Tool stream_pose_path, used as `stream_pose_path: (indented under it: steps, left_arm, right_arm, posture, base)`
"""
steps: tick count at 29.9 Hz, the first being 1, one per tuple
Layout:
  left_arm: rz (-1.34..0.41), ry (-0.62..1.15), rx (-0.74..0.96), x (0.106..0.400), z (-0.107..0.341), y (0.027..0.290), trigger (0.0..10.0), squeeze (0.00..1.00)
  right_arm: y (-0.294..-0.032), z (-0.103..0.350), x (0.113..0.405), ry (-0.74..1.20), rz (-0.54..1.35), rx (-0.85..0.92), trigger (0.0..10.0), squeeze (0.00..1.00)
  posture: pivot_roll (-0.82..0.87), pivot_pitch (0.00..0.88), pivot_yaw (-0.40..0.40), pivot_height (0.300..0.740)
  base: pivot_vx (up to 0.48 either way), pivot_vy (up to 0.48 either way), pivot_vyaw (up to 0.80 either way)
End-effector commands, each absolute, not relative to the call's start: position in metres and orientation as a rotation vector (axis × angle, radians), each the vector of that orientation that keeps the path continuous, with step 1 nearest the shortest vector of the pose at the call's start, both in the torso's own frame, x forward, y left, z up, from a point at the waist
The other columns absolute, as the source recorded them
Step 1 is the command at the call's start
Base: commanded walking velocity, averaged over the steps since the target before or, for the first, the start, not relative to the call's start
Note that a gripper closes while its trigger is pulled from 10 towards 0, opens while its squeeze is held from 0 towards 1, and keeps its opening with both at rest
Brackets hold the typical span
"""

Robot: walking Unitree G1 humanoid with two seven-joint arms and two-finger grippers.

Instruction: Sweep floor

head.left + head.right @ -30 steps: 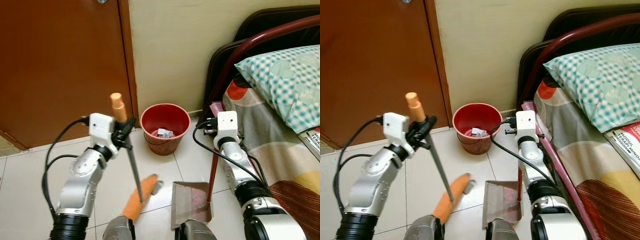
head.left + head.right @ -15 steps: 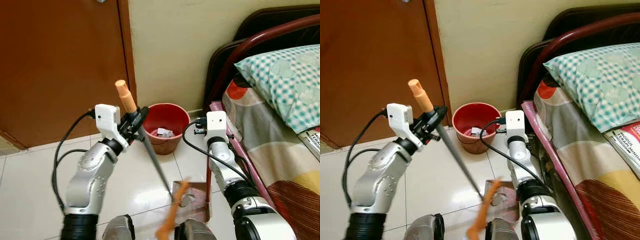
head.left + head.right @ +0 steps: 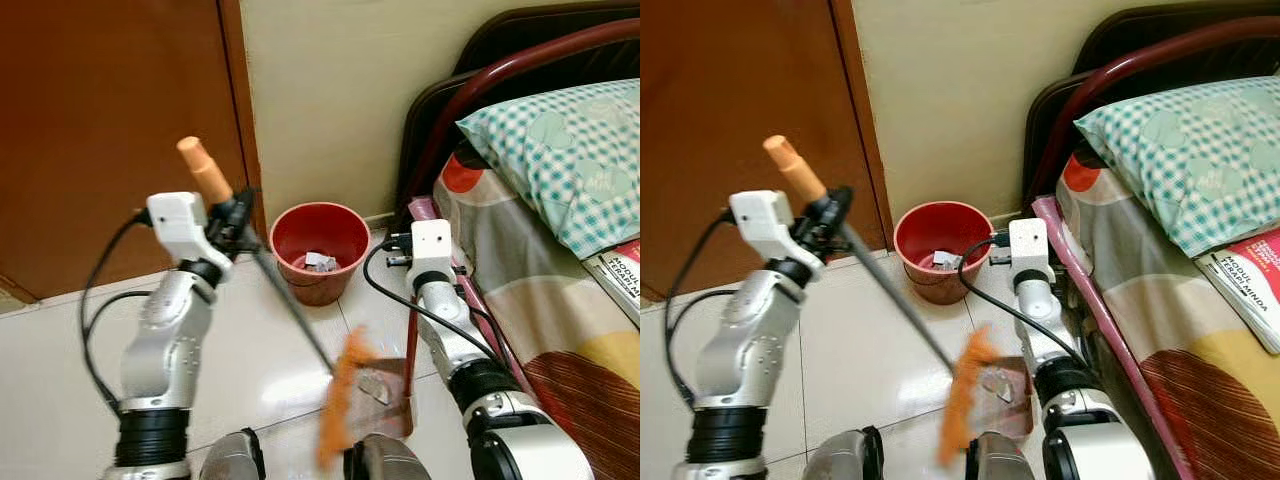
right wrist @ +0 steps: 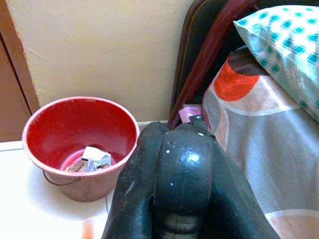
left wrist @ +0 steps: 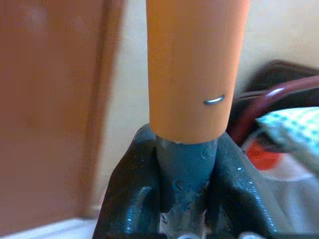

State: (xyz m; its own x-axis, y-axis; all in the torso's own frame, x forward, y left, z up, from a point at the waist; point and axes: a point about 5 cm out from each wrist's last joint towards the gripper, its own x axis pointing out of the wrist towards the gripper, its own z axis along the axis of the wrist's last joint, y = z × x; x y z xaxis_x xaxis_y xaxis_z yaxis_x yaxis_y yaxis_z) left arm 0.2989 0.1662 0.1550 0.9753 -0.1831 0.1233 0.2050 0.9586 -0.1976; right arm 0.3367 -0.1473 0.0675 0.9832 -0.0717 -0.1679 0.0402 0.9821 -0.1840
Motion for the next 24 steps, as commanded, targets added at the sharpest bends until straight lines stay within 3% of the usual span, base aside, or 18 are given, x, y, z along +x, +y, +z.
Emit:
stream_pose_path:
  steps: [1, 12, 16, 24]
  left_arm:
    - [-0.192, -0.180, -0.195, 0.298, 0.166, 0.170, 10.0, 0.00]
    - [-0.157, -0.035, -0.014, 0.276, 0.118, 0.187, 10.0, 0.00]
    - [-0.091, 0.061, 0.163, 0.267, 0.090, 0.199, 10.0, 0.00]
    - [-0.015, 0.156, 0.245, 0.264, 0.067, 0.211, 10.0, 0.00]
  right_arm:
    - [-0.155, 0.061, 0.332, 0.200, -0.074, -0.182, 10.0, 0.00]
    - [-0.163, 0.075, 0.322, 0.113, 0.041, -0.070, 10.0, 0.00]
    - [-0.163, 0.106, 0.316, 0.031, 0.172, -0.068, 10.0, 0.00]
    - [-0.144, 0.148, 0.300, -0.084, 0.430, 0.046, 10.0, 0.00]
  posture:
    - [0.03, 0.145, -0.040, 0.740]
    - [0.03, 0.131, -0.034, 0.740]
    - [0.02, 0.115, -0.031, 0.740]
    - [-0.01, 0.109, -0.018, 0.740]
  base:
    - [0.000, 0.000, 0.00]
    - [0.000, 0.000, 0.00]
    - [0.000, 0.000, 0.00]
    - [0.000, 0.000, 0.00]
